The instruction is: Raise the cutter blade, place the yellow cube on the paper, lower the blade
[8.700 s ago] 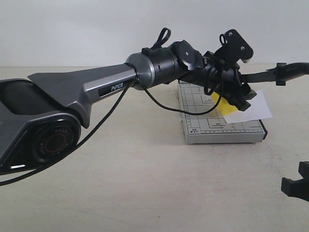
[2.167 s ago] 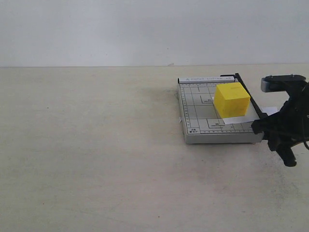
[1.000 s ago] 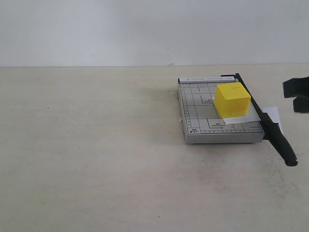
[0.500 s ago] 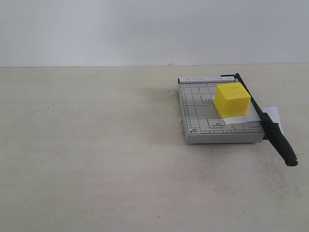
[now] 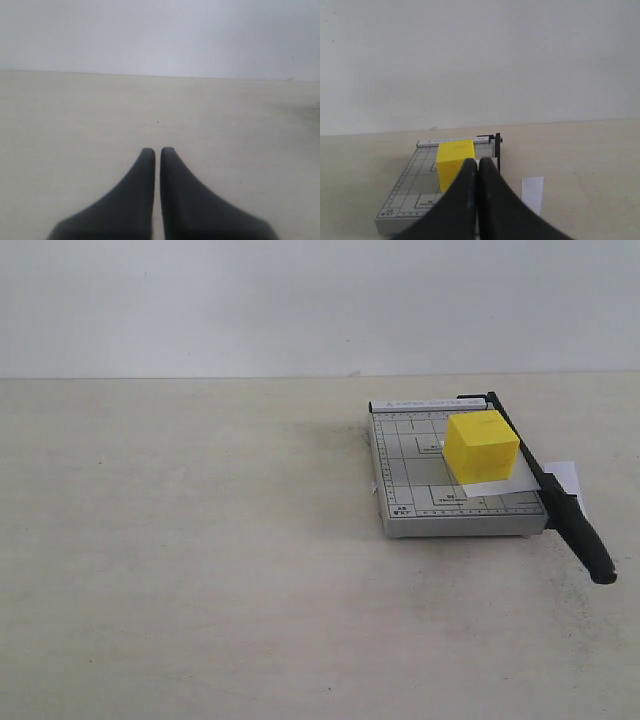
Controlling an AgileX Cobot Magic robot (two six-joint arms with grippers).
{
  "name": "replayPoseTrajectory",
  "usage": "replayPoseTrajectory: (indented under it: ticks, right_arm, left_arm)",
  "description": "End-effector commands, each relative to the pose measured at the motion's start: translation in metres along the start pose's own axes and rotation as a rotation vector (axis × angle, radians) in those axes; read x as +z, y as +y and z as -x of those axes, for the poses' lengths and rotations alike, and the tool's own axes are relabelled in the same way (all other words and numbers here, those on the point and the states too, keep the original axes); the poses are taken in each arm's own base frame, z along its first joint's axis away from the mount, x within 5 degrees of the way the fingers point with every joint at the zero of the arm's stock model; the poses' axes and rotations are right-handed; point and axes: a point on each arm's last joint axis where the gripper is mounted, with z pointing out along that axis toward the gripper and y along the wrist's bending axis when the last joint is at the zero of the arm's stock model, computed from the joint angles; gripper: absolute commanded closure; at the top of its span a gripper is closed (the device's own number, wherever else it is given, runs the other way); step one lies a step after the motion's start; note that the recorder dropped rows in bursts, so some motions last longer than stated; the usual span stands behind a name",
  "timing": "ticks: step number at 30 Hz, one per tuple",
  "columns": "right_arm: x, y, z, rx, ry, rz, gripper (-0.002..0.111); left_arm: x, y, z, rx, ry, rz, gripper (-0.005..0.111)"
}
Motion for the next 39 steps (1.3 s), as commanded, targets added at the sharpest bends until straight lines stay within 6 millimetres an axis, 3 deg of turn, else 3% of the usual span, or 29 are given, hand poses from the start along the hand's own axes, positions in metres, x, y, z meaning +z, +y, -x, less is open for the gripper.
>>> replayPoseTrajectory:
  ticks: [1,8,12,16,20,39]
  right_arm:
    - [-0.004,-0.003,-0.007,-0.079,0.039,-0.039,0.108]
    - [-0.020,-0.002,-0.032,-0.044,0.267,-0.082,0.108]
    - [-0.022,-0.004,-0.031,-0.098,0.243,-0.093,0.108]
    - [-0.022,-0.006,-0.029,-0.032,0.217,-0.127,0.108]
    - [-0.023,-0.012,-0.031,-0.122,0.254,-0.189,0.108]
    - [-0.023,-0.013,-0.031,-0.144,0.257,-0.188,0.108]
  left_arm:
    - [0.000,0.000,0.000,-0.020,-0.007,-0.007,0.102]
    - [0.000,0.000,0.000,-0.020,-0.007,-0.007,0.102]
    - [0.000,0.000,0.000,-0.020,-0.007,-0.007,0.102]
    - [0.000,0.000,0.000,-0.020,-0.007,-0.007,0.102]
    - [0.000,0.000,0.000,-0.020,-0.007,-0.007,0.102]
    - [0.000,0.000,0.000,-0.020,-0.007,-0.007,0.102]
